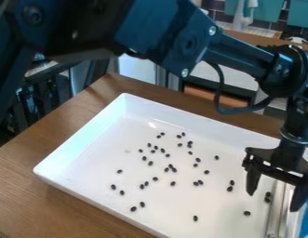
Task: Sweep into pile
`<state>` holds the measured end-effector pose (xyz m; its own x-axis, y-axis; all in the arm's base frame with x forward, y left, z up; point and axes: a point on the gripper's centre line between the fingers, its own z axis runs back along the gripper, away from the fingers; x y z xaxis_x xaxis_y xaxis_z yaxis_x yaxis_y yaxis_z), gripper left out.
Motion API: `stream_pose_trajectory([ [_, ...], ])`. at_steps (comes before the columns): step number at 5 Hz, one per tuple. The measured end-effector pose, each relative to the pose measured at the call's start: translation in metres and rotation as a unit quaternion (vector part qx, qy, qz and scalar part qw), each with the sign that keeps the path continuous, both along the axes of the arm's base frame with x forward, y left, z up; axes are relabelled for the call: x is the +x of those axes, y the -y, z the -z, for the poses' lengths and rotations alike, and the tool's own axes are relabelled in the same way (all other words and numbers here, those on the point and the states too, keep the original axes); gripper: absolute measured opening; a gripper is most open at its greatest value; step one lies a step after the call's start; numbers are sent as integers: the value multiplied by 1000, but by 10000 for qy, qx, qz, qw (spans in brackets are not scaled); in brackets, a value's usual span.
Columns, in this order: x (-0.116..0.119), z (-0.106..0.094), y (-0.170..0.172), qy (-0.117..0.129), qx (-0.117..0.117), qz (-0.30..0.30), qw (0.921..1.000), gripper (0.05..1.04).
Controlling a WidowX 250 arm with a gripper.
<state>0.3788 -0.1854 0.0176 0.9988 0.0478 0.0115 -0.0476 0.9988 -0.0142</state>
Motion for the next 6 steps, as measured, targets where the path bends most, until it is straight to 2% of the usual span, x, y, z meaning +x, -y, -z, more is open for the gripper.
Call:
stream_pose_trajectory([
  [1,6,9,3,-30,44,-125,9999,998],
  [2,10,16,4,-53,86,-197,9998,946],
  [3,10,24,3,-80,115,-213,9997,662],
  [4,8,27,2,-64,146,-142,9998,427],
  [6,13,27,-20,-149,98,-133,9998,416],
])
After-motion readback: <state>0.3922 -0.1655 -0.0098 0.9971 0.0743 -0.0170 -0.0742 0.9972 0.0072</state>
